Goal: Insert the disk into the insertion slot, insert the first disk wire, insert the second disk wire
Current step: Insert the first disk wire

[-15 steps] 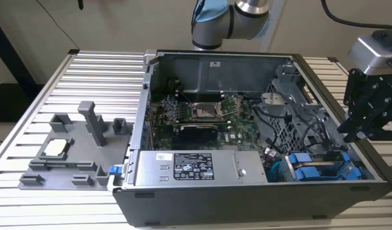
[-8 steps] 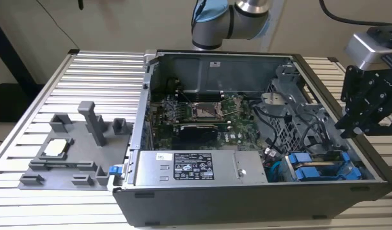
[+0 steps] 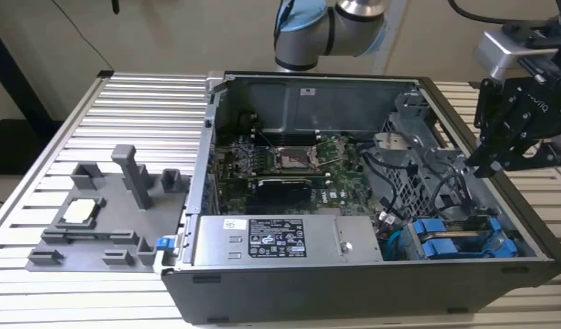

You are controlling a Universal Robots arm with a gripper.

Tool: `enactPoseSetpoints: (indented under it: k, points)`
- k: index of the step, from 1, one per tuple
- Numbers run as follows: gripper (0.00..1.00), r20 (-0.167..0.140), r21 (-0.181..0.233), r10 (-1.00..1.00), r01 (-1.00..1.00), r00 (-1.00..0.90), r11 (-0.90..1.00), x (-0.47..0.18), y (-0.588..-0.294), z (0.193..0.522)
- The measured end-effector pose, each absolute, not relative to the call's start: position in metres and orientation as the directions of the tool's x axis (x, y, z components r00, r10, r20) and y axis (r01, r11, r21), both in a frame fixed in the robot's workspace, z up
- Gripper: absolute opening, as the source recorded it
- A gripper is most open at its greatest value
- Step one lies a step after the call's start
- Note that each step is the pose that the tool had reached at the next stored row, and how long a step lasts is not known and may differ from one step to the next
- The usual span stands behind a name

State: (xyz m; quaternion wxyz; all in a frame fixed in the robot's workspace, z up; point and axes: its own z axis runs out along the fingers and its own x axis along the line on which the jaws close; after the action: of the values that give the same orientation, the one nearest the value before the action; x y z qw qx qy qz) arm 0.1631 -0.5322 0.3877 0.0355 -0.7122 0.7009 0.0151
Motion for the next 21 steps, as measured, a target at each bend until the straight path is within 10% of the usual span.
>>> enactPoseSetpoints:
  k: [13, 21]
  points:
    - [0.27, -0.071, -0.029, -0.997, -0.999, 0.017, -0.015, 0.128, -0.51, 0.387]
    - [0.27, 0.065, -0.049, -0.997, -0.998, 0.039, -0.042, 0.085, -0.49, 0.375]
